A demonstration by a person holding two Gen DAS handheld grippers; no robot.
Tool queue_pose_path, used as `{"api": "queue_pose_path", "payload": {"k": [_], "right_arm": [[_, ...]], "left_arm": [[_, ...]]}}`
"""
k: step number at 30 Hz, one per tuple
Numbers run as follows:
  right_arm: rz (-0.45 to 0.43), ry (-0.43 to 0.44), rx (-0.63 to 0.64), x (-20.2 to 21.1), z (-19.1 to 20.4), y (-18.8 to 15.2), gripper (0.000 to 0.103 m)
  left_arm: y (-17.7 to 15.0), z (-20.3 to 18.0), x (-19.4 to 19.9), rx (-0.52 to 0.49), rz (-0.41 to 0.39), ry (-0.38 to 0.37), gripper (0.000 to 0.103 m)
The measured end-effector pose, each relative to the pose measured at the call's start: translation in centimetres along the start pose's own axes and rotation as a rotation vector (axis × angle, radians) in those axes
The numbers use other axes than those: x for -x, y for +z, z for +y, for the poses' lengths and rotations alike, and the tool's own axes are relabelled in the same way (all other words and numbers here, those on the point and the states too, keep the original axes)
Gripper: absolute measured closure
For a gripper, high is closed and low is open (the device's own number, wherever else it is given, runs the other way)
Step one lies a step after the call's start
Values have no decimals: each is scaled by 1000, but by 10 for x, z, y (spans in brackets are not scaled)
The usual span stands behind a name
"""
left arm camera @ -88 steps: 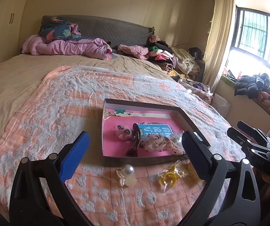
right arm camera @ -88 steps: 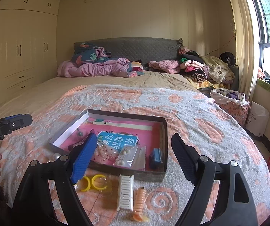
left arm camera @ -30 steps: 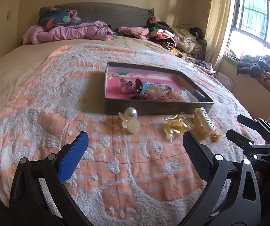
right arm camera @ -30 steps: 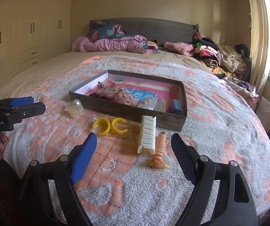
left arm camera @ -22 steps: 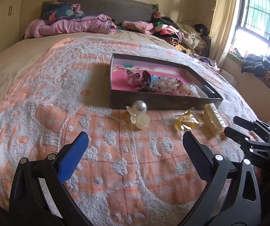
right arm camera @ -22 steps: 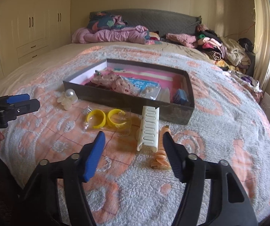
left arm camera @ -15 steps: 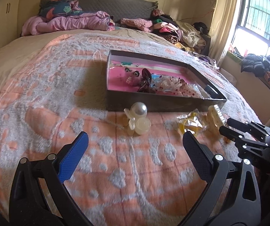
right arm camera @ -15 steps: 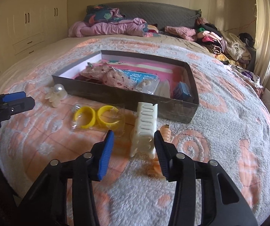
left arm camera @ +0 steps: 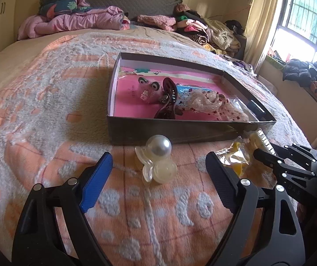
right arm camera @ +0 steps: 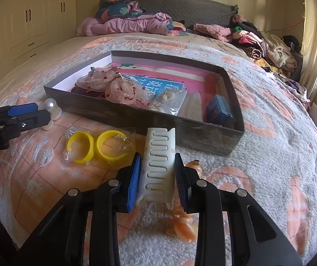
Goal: Organize jewelry
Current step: 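Grasp the white comb clip with the right tool while the left tool grasps the pearl flower clip, then carry the pearl clip into the tray with the left tool while the right tool carries the comb clip in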
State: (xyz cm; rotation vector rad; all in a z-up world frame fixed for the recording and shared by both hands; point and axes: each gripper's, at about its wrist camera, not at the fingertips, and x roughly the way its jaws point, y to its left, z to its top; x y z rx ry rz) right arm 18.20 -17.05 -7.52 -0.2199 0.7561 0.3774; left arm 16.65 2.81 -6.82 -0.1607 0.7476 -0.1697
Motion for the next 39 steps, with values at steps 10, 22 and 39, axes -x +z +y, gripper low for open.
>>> {"api": "queue_pose_path", "payload": {"k": [10,22,39], "right_arm": [[-1,116,16,14,20,0,77],[-40,183,81,55,51,-14,77],[-142,119,25,102,27,-11,77]], "left_arm": [[-1,0,-12,-3,33,-8,71],[-14,-11,26,-20,-10,-40,72],[7,-51,70,-95,-111,-100,72]]}}
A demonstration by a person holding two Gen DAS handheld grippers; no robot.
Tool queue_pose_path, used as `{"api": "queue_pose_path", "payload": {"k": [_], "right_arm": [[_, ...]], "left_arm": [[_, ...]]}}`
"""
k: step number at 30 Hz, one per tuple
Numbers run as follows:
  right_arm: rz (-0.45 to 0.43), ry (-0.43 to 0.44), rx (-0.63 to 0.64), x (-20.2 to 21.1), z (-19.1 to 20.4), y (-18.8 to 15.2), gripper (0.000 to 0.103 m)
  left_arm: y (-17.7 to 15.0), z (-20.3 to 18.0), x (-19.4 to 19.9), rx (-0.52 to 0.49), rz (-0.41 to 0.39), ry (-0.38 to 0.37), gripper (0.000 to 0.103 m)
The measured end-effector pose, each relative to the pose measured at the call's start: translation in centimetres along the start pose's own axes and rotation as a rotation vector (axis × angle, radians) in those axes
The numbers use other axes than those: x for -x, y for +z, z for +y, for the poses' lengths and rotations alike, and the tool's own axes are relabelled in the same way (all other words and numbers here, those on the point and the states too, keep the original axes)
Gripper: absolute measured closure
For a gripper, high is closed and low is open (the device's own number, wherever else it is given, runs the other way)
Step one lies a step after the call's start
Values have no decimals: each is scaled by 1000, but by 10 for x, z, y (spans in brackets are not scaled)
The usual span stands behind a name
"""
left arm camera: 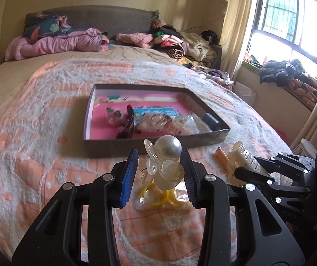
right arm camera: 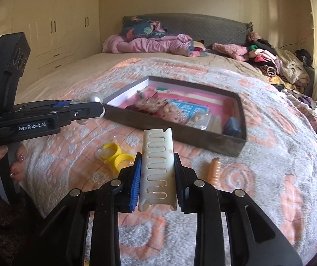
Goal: Organize jewelry
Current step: 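Carry the pearl clip into the tray with the left tool while the right tool carries the comb clip in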
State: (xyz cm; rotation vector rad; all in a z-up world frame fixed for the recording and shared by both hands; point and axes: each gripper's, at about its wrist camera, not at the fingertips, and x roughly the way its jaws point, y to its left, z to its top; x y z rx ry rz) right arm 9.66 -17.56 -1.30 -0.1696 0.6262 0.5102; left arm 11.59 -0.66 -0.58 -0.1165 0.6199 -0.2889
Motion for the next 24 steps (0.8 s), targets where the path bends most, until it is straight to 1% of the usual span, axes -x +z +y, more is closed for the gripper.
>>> {"api": "queue_pose_path", "payload": {"k": [7,24], "right_arm": [[-32,-41,-32,8,-22,6,77],[-88,-120,-82,11,-67,23,77]], "left_arm": [[13,-10,-5,-26,-13,-19,72],[46,-38,-42,-108,-18,-42,72]]}}
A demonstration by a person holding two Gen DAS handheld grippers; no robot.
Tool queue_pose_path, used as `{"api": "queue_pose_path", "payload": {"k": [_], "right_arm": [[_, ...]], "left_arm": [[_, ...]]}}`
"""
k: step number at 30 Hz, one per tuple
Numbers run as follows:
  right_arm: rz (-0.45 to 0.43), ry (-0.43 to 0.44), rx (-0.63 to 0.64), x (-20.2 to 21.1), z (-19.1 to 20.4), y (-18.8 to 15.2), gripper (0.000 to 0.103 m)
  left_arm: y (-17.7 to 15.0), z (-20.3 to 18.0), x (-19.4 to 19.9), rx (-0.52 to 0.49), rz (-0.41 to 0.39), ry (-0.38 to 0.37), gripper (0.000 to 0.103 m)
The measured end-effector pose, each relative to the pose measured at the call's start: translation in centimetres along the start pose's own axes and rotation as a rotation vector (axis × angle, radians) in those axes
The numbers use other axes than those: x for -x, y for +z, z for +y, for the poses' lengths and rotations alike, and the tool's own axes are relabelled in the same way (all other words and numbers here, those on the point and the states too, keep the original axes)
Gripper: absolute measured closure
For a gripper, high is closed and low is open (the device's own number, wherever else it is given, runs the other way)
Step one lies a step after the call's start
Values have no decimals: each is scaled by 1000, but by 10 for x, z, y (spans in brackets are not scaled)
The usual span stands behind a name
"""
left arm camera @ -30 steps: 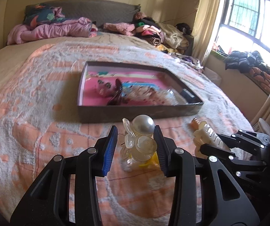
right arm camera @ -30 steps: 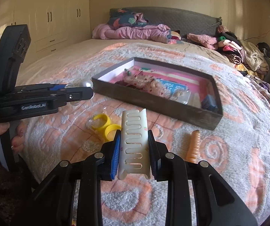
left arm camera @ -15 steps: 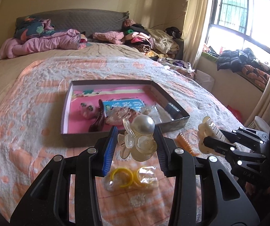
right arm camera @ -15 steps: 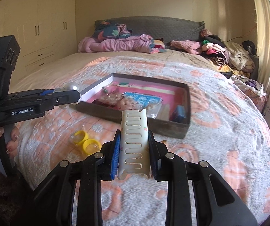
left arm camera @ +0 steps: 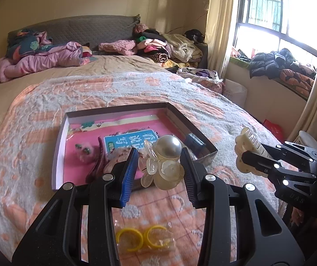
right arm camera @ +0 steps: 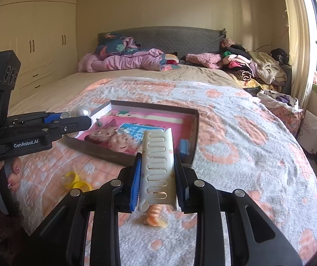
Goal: Organize jewelry
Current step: 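Carry the pearl clip into the tray with the left tool while the right tool carries the comb clip in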
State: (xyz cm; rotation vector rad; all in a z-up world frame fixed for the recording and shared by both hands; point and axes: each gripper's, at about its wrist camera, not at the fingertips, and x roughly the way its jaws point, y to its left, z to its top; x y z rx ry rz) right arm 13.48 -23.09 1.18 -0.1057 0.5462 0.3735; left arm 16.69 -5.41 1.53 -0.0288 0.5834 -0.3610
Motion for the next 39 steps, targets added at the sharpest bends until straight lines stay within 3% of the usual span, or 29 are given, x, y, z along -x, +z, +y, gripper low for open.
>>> {"api": "queue_pose_path", "payload": {"k": [22,39], "right_arm": [[22,-17,-39,-70,-31,34,77],[124,-41,2,-151,-30,54,77]], "left_arm": [[2,40,-59,44,79,76,72],[-1,59,-83,69,111,86,72]]}}
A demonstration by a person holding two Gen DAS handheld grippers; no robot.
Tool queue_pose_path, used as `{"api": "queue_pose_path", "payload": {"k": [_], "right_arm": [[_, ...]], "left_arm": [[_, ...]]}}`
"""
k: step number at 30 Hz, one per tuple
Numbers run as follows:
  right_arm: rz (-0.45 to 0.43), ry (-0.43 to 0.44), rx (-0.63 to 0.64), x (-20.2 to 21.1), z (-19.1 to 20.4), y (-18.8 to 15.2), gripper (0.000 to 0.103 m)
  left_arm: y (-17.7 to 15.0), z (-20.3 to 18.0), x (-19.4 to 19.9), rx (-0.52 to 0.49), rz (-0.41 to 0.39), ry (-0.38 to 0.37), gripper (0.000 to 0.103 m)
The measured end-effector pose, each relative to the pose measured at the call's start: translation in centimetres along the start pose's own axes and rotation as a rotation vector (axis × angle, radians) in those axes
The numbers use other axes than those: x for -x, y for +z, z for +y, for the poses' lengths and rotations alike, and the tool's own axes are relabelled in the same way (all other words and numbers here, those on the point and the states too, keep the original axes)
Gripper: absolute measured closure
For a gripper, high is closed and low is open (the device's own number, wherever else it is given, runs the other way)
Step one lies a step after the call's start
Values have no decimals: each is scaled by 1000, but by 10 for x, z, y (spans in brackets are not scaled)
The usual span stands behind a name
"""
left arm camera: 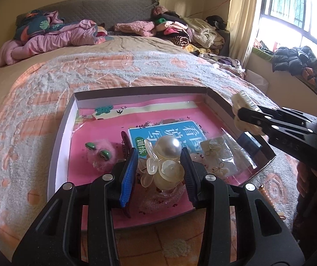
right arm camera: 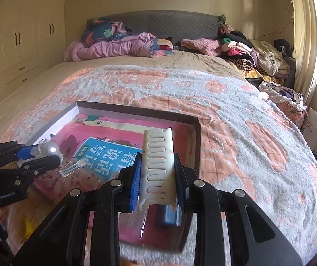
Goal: Organize jewelry
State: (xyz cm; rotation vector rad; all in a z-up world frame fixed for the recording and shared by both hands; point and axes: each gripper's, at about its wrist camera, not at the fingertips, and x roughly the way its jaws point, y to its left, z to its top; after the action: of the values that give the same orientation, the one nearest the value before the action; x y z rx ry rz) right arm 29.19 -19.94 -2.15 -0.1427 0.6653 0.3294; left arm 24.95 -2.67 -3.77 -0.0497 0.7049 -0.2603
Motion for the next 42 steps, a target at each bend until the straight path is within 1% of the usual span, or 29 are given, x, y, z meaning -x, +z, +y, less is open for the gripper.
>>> {"api": "queue_pose_path", "payload": {"k": [9,18,20,21,22,26,28,30,32,34,38,39,40,42], "right_arm": [[64,-5,-1,-31,3,3,77],[70,-2,-5,-29,6,-5,77],[68,-2,-9,-27,6,-6,76],[68,-1,-12,-25,5,-8,74],[67,1,-18,-23,5,-10,69],[52,1,-22,-10,4,-18,66],[40,4,-32,-3,3,-20,61],[23,6,-38,8,3,-23,60],[5,1,-44,18,2,-24,58],[-27,-3,-54,32,2,-25,50],[-85,-8,-66,59,2,-25,43],[-95,-7,-70,63,2,-25,39],[-109,-5,-75,71,1,-26,35],[-127,-4,-82,81,1,-26,33]], "left_arm": [[-4,6,-4,17,10,1,72],[-6,8,-3,27,10,3,72],[-6,8,-2,30,9,5,68],[-6,8,-1,30,6,5,67],[-5,8,0,30,4,5,66],[-4,8,7,35,-7,7,63],[-4,7,11,36,-15,7,63],[-3,6,16,35,-24,8,62],[-2,4,23,37,-37,9,56],[0,2,31,42,-54,6,52],[3,-2,48,44,-90,7,42],[4,-4,53,45,-100,9,41],[4,-5,58,45,-107,10,37],[5,-6,65,47,-116,17,32]]}}
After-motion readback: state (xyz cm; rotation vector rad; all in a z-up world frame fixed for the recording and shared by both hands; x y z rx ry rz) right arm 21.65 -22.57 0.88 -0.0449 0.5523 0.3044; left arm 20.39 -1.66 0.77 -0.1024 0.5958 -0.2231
